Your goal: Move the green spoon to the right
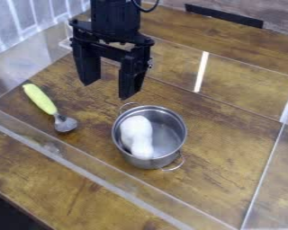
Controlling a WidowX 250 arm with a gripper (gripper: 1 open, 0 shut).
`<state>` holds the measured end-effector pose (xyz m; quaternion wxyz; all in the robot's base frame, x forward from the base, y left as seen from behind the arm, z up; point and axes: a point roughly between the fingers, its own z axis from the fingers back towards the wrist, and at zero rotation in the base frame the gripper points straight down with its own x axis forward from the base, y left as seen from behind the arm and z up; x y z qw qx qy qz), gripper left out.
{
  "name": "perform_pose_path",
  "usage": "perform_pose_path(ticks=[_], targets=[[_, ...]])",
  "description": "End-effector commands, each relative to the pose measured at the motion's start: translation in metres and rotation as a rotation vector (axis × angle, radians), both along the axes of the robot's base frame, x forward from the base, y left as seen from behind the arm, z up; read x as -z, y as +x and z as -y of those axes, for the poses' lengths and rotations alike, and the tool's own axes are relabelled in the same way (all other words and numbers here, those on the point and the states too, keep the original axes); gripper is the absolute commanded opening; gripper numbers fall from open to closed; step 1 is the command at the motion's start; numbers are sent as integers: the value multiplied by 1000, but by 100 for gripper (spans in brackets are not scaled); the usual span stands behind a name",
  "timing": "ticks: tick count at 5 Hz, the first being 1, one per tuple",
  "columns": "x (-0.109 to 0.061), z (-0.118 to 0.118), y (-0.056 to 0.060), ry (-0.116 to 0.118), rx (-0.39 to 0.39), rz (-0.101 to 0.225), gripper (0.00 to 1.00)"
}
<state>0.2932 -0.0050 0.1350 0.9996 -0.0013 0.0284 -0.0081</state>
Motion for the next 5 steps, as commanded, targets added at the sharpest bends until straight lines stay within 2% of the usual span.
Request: perform_pose_path(ticks=[1,2,3,4,5], targets=[[22,-2,-5,-4,67,-43,100],[30,-20,-8,-7,6,-55,100],[33,-40,-10,-2,-67,-51,100],[44,-48,-10,1,-112,-70,100],[44,-74,-4,18,-193,-40,100]])
